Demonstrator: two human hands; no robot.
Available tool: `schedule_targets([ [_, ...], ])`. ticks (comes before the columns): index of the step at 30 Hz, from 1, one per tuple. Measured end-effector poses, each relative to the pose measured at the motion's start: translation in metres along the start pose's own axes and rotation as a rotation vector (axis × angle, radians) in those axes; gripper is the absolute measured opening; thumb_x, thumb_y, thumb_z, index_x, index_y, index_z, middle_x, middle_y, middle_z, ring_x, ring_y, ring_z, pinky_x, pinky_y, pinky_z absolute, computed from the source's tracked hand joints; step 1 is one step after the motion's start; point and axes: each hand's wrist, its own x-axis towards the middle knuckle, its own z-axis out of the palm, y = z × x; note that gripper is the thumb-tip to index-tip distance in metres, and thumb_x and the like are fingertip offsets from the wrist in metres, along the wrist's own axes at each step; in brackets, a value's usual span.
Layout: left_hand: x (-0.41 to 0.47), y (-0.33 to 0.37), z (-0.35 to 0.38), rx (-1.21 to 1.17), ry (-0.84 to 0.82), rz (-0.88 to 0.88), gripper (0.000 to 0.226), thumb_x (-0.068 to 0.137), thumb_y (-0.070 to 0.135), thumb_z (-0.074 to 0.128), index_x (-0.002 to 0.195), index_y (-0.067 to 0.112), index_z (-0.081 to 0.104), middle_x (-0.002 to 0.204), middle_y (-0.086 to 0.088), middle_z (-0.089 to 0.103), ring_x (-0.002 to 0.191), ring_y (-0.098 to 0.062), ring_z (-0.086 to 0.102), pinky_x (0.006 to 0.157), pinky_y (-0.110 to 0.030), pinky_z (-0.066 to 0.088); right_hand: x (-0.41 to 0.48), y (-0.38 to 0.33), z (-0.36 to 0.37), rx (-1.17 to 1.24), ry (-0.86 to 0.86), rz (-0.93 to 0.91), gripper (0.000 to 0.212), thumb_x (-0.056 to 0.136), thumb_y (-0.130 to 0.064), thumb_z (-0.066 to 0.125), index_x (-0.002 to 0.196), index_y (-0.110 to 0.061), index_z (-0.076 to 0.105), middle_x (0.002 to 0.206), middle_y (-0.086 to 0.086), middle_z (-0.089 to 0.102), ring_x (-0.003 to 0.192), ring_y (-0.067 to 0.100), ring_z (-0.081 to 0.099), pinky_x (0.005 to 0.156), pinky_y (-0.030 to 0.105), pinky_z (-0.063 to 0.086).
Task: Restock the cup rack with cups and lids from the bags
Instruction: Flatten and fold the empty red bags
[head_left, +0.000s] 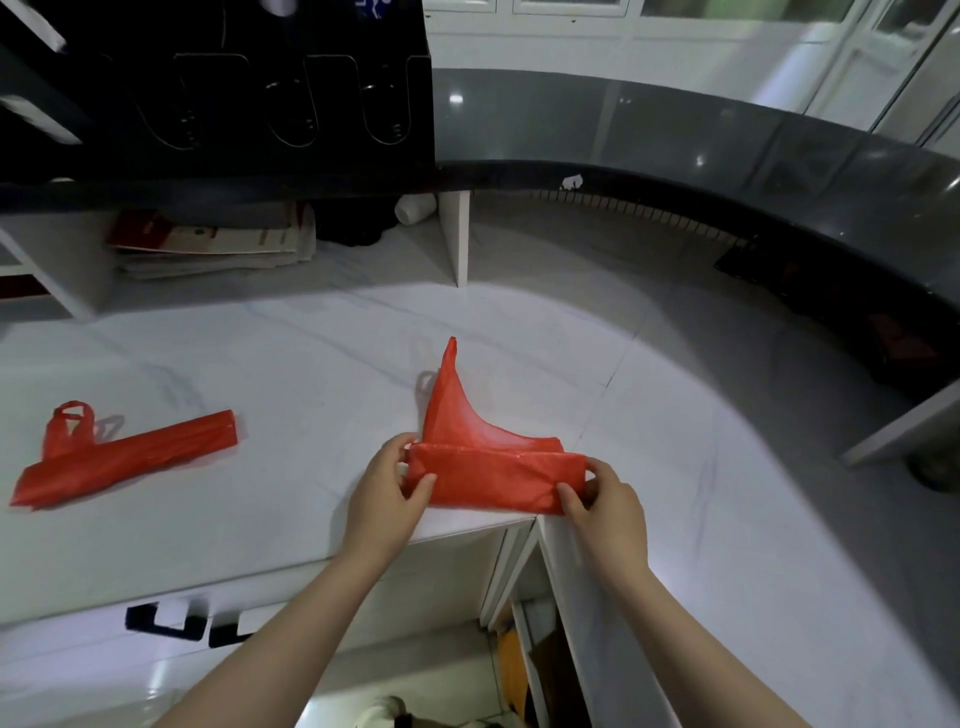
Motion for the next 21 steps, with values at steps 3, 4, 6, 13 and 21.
schedule_targets([
  [3, 0.000, 0.005, 0.005, 0.185, -0.016, 0.059, 0.058, 0.086, 0.018, 0.064, 0.139, 0.025, 0.042, 0.136, 0.001, 0.043, 0.104, -0.016, 0.057, 0.083, -0.029, 0.047, 0.001, 0.001, 0.003, -0.060, 0.061, 0.008, 0.066, 0.084, -0.031, 0.067, 0.142, -0.020, 0.037, 0.095, -0.005, 0.060, 0.093, 0.016, 0.058, 0.079, 0.030, 0.049],
  [4, -0.001, 0.007, 0.006, 0.311, -0.022, 0.106, 0.057, 0.087, 0.016, 0.063, 0.139, 0.025, 0.044, 0.143, -0.005, 0.038, 0.105, -0.023, 0.058, 0.085, -0.036, 0.048, 0.000, 0.002, 0.004, -0.119, 0.086, -0.025, 0.067, 0.084, -0.031, 0.067, 0.143, -0.020, 0.036, 0.108, 0.000, 0.058, 0.103, 0.021, 0.054, 0.084, 0.032, 0.046],
  [6, -0.001, 0.009, 0.008, 0.550, -0.017, 0.250, 0.056, 0.082, 0.008, 0.066, 0.134, 0.024, 0.053, 0.148, -0.016, 0.036, 0.111, -0.036, 0.057, 0.091, -0.047, 0.046, -0.002, 0.005, 0.005, -0.276, 0.103, -0.169, 0.064, 0.086, -0.028, 0.063, 0.144, -0.022, 0.036, 0.136, 0.009, 0.047, 0.122, 0.029, 0.045, 0.094, 0.038, 0.041],
  [13, 0.001, -0.007, 0.009, 0.837, -0.466, 0.389, 0.059, 0.097, 0.046, 0.016, 0.149, 0.033, -0.009, 0.159, 0.007, -0.011, 0.145, -0.014, -0.015, 0.112, -0.043, -0.018, 0.005, 0.014, 0.010, -0.633, -0.402, -0.480, 0.066, 0.093, -0.066, 0.019, 0.146, -0.043, -0.013, 0.155, -0.014, -0.020, 0.144, 0.012, -0.021, 0.114, 0.040, -0.014],
  [21, -0.004, -0.010, 0.002, 0.927, -0.490, 0.523, 0.091, 0.084, 0.059, 0.046, 0.148, 0.033, -0.013, 0.155, 0.006, -0.016, 0.143, -0.016, -0.011, 0.112, -0.056, -0.008, -0.004, -0.001, 0.005, -0.588, -0.248, -0.483, 0.062, 0.086, -0.051, 0.053, 0.143, -0.034, 0.034, 0.152, -0.009, 0.034, 0.141, 0.017, 0.028, 0.115, 0.043, 0.016],
])
